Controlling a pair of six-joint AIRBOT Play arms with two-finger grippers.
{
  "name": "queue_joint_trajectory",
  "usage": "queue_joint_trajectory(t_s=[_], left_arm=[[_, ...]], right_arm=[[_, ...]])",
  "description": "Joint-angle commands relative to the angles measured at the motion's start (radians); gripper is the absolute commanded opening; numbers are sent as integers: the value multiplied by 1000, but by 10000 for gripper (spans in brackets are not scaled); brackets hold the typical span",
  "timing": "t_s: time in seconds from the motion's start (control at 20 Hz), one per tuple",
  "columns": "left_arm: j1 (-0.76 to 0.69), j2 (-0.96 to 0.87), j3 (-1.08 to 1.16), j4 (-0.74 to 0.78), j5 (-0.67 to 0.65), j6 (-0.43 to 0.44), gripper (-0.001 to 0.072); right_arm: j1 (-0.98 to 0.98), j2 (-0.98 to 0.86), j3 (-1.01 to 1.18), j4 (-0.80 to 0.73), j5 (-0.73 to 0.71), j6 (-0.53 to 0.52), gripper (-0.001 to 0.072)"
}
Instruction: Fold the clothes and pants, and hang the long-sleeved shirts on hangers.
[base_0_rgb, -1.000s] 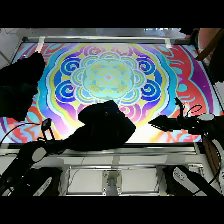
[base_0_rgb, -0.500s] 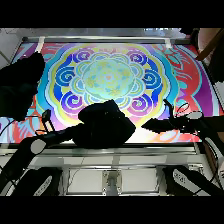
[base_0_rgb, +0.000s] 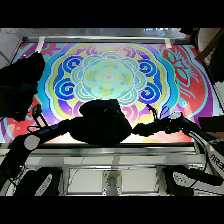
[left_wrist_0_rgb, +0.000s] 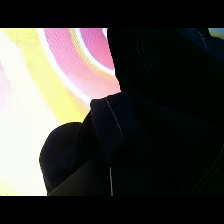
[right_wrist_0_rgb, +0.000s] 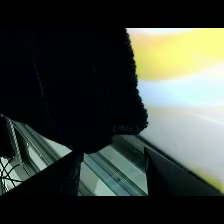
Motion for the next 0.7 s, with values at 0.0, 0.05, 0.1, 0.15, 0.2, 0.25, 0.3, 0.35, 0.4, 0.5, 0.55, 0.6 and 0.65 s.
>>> queue_joint_trajectory(t_s=[0.0,0.05,0.1,0.15,0.2,0.25,0.3,0.35,0.4,0.5,0.55,0.6,0.65], left_arm=[[4,-1,2,-1,0,4,14],[4,-1,2,-4,0,4,14],[4,-1,2,-3,-7,4,14],[4,-1,2,-3,-18,4,13],[4,-1,2,-3,-25,4,14],[4,-1,2,-3,-26,4,14],[4,-1,2,-3,-25,4,14],[4,-1,2,-3,-25,4,14],[4,-1,2,-3,-26,4,14],[4,-1,2,-3,-25,4,14],[4,-1,2,-3,-26,4,14],[4,-1,2,-3,-26,4,14],[4,-1,2,-3,-26,4,14]], right_arm=[[97,-27,0,23,-51,-40,453],[114,-27,0,24,-80,-39,453],[125,-27,0,26,-110,-36,452],[130,-27,0,36,-131,-35,452],[133,-27,0,51,-146,-35,452],[137,-27,0,69,-155,-36,450],[140,-27,0,86,-169,-38,449],[143,-27,0,94,-191,-37,445],[145,-27,0,103,-208,-39,390],[145,-27,1,121,-216,-60,242],[145,-27,0,124,-204,-61,232],[145,-27,0,124,-177,-76,233],[145,-27,0,122,-127,-104,244]])
